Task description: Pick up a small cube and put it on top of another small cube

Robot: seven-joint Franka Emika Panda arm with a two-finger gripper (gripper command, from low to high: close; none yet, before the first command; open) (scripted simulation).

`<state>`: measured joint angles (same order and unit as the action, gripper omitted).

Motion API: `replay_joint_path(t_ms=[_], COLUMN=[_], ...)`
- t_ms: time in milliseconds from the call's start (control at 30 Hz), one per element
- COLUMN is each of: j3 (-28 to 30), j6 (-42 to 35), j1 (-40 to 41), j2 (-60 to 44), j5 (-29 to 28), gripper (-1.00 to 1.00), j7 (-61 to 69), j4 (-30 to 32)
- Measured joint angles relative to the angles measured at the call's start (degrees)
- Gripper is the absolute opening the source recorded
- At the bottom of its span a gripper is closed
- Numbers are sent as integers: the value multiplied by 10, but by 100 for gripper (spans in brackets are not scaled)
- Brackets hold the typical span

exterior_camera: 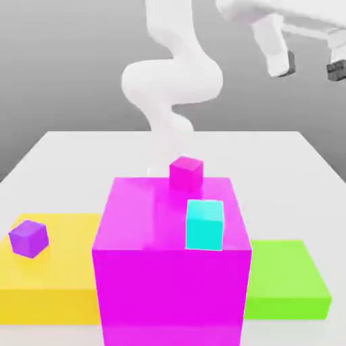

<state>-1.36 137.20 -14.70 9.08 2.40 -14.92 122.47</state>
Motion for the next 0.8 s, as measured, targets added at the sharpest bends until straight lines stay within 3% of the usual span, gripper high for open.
replay_joint_path(t_ms=[300, 600, 733, 767, 800], j3=[-36, -71, -63, -61, -61], j6=[28, 54, 102, 112, 112], j1=[-53, -99, -114, -116, -116], j2=[-187, -376, -460, -474, -474], j5=[-20, -88, -110, -112, -112], gripper=[0, 0, 0, -100, -100], j7=[136, 240, 246, 245, 245], j4=[-47, -95, -115, -119, -119])
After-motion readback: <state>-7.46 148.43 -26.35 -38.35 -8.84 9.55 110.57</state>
